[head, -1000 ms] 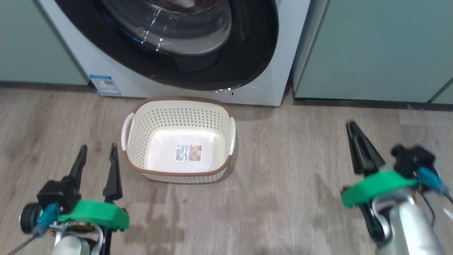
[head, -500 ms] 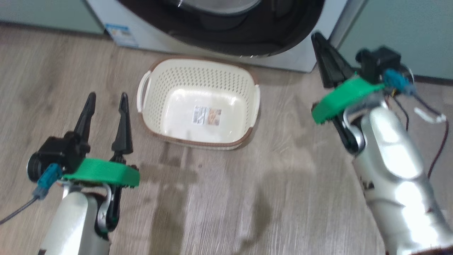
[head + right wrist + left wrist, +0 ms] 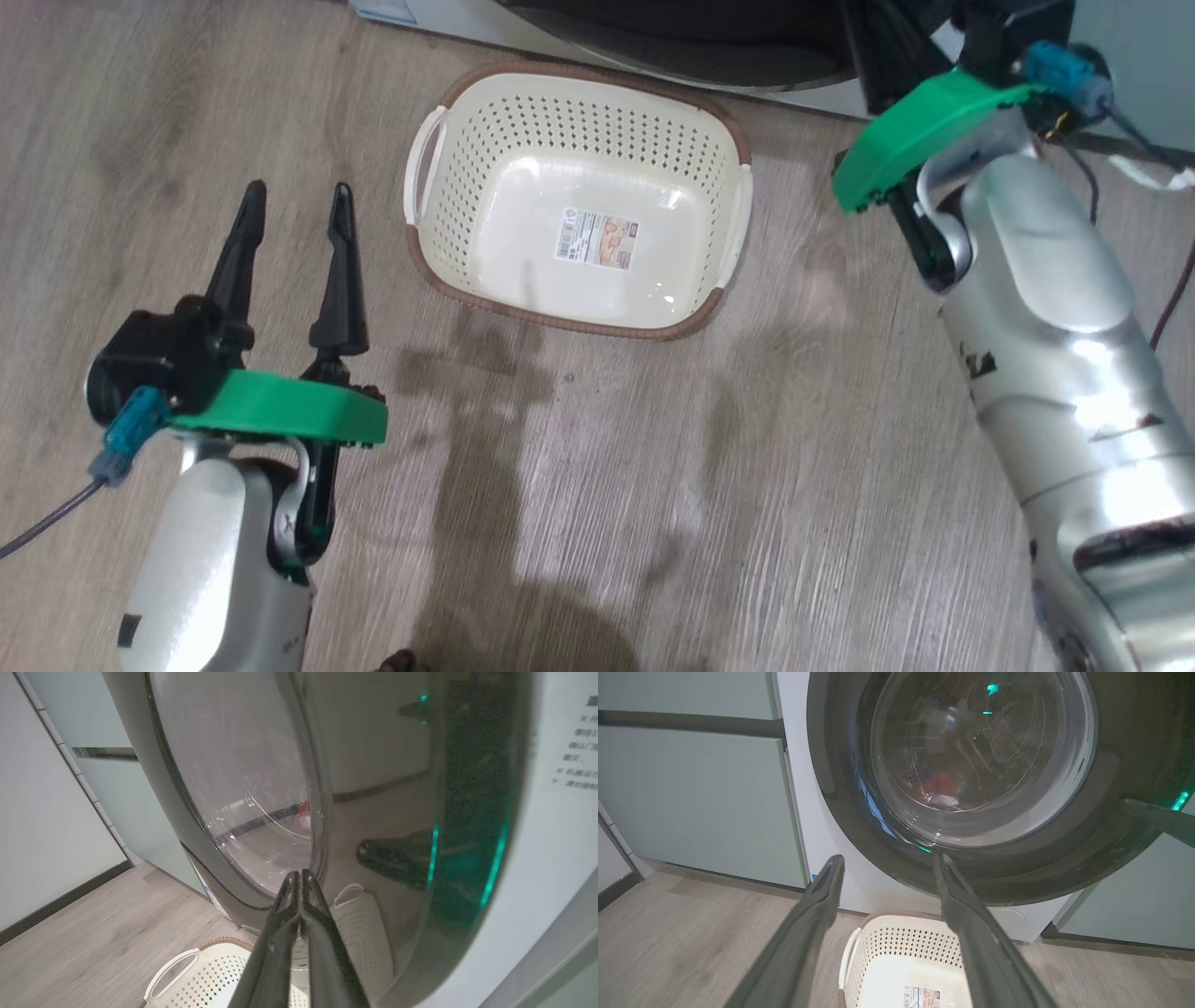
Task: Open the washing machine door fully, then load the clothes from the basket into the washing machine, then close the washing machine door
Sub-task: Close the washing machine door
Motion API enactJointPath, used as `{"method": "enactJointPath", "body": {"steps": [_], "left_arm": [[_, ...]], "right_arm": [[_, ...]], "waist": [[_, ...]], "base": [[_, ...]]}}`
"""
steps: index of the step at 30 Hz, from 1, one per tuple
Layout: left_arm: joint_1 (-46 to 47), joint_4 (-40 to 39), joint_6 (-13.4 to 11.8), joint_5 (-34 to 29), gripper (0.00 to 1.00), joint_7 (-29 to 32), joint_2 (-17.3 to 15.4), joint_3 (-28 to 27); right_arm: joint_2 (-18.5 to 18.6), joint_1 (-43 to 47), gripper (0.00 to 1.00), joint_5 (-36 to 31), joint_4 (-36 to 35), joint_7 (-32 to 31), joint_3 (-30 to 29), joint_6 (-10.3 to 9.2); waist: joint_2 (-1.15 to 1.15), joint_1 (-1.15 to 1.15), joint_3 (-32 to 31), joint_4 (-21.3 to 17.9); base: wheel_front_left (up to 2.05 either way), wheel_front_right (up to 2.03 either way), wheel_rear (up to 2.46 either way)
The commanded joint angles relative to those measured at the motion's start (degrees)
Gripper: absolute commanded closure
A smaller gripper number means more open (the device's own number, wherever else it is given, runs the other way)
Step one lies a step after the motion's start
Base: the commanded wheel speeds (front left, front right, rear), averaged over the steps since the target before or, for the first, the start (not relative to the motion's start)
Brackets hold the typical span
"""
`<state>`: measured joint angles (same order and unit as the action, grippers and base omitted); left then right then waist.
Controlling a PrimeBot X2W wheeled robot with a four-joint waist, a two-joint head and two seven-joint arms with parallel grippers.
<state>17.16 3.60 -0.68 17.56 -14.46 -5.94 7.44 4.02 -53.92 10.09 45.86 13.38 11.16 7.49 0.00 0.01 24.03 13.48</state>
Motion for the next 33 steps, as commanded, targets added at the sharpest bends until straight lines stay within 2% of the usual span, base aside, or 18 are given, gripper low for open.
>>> {"method": "enactJointPath", "body": {"steps": [1,12,22,33], "left_arm": [[1.68,-1.81,0.08,-0.36,0.00,-0.52,-0.79,-2.17],[2.89,-2.00,2.18,-2.13,0.00,-0.53,1.33,-3.86],[4.52,-2.35,3.64,-3.03,0.00,-0.53,2.42,-4.59],[5.36,-1.97,4.25,-3.56,0.00,-0.53,2.92,-5.03]], "right_arm": [[-0.86,-1.66,1.00,0.21,-1.28,0.67,0.78,0.00],[0.16,-7.72,1.00,0.64,3.46,1.55,-0.21,0.00],[1.66,-13.76,1.00,-1.13,5.52,1.61,-5.77,0.00],[1.49,-17.45,1.00,-5.69,7.47,1.62,-11.61,0.00]], "waist": [[0.00,-0.01,0.22,0.08],[0.00,-0.01,2.26,0.52],[0.00,-0.01,5.10,1.64],[0.00,-0.01,6.43,2.03]], "base": [[0.00,0.00,0.00],[0.00,0.00,0.00],[0.00,0.00,0.00],[0.00,0.00,0.00]]}}
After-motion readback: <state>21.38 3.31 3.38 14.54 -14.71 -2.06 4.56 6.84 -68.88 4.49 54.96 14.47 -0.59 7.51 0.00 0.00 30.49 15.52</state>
